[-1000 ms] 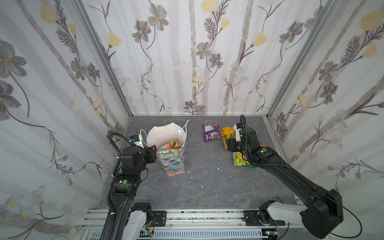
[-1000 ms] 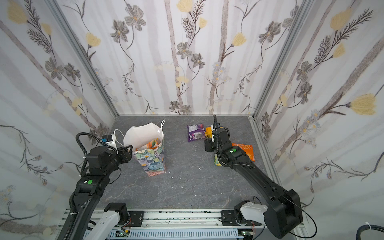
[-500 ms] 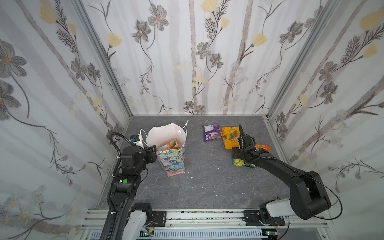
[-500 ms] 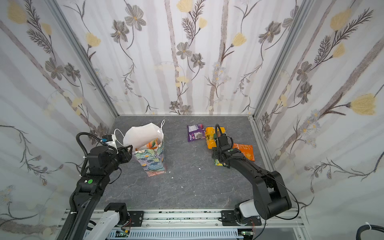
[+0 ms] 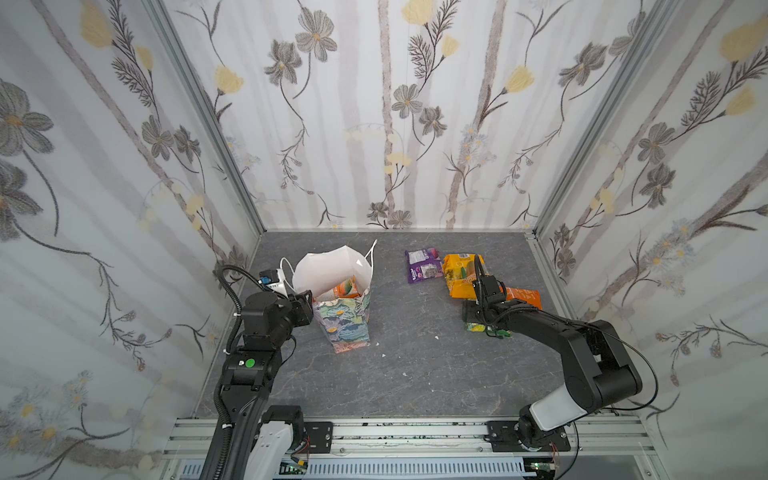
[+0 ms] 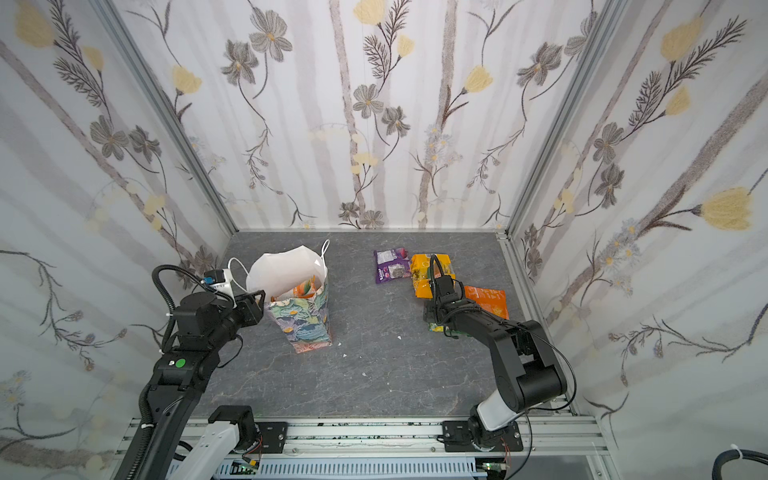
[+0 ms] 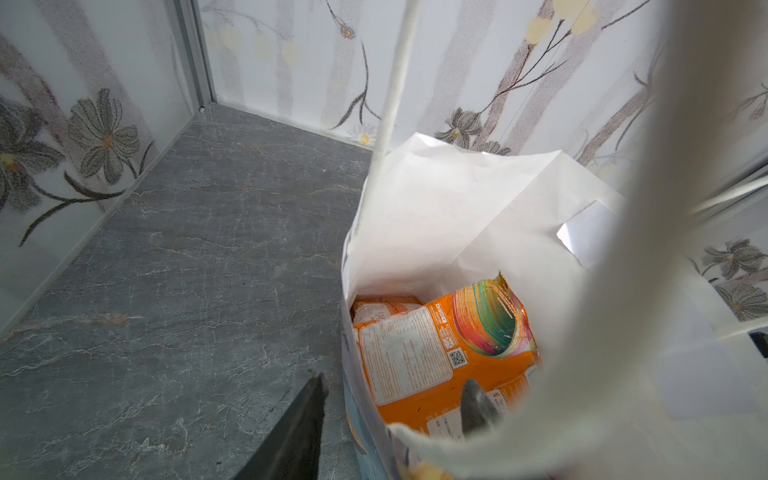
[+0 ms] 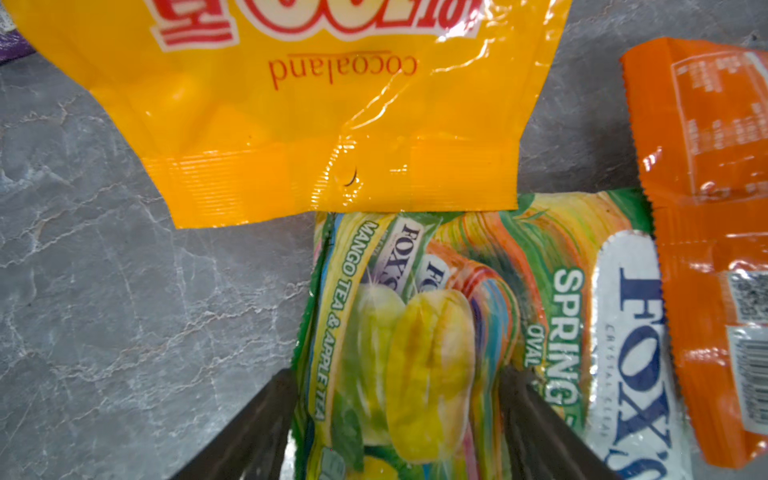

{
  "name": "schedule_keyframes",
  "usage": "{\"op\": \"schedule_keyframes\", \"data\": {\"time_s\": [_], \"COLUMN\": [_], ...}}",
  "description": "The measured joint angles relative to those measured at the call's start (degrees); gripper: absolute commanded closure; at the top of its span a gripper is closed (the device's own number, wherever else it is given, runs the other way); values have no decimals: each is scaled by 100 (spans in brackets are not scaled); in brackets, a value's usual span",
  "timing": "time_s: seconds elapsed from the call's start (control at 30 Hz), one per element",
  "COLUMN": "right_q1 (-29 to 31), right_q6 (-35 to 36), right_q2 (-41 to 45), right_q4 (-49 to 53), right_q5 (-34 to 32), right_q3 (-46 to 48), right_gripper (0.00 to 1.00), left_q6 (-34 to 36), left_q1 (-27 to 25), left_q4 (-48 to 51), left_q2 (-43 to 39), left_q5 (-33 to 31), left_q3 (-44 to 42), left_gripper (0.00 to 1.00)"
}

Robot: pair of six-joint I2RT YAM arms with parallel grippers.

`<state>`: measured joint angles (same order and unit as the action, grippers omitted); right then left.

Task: Place the snacks into the paper bag

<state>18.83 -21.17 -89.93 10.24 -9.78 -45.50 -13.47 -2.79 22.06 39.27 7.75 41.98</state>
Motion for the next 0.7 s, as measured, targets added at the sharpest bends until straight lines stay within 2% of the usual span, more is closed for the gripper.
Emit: {"op": "schedule_keyframes", "data": {"time_s": [0.23,0.7], "right_q1": [131,1458], "right_q6": [-94,-1167], "right_q2": [262,1104], "right_q4": [-330,-922], "right_q5": [671,2413], "right_q3": [356,776], "right_gripper": [25,27], "left_q6": [0,2], "left_q1": [0,0], "left_q4": [0,2], "left_q2": [0,-13], "left_q5": [0,0], "left_q3": [0,0], "left_gripper": [48,48]}}
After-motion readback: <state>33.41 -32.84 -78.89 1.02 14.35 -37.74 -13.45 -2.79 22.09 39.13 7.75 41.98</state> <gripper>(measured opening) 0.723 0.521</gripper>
